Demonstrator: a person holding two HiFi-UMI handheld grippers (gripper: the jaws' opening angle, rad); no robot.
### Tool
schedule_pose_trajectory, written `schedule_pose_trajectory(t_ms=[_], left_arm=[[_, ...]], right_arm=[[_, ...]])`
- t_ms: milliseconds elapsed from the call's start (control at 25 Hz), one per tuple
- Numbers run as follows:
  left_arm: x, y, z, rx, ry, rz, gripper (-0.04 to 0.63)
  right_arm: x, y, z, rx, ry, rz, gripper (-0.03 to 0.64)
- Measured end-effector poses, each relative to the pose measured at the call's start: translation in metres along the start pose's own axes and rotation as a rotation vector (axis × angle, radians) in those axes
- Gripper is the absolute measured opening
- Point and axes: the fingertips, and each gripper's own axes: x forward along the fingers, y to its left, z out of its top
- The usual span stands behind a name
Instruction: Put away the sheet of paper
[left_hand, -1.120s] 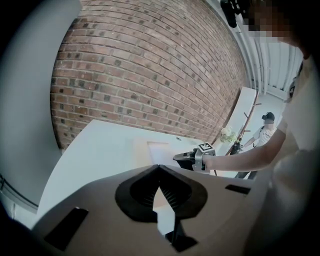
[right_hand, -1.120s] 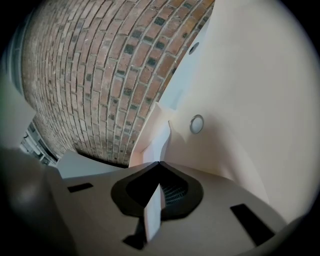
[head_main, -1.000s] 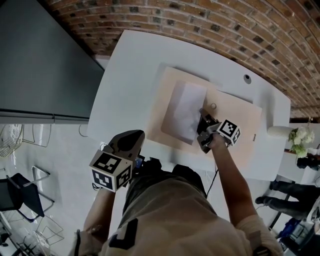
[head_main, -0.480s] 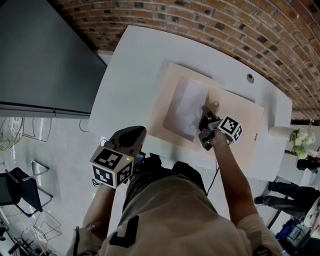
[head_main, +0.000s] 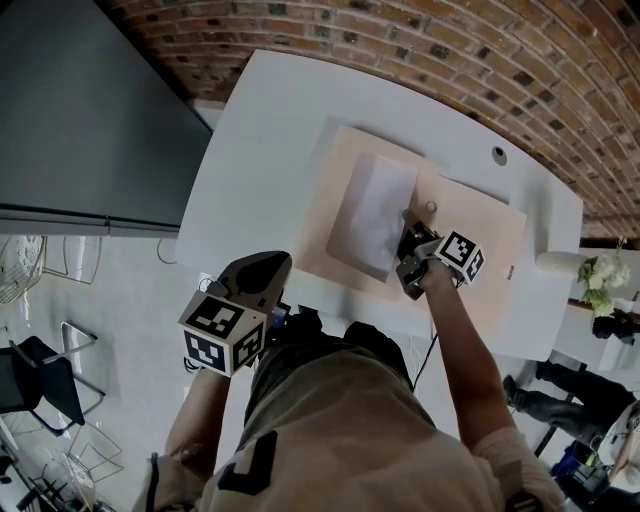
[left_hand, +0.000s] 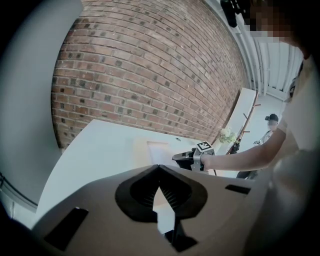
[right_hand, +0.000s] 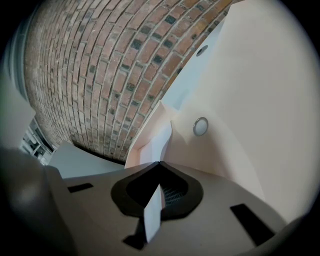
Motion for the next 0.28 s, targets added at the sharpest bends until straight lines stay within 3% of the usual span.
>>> schedule_pose_trajectory(t_ms=[280], left_arm=[[-0.0041, 0.0004, -0.0036, -0.008, 0.005, 0.003, 0.014]], right_arm=[[0.0001, 0.0001, -0.0052, -0.001, 0.007, -0.007, 0.023]])
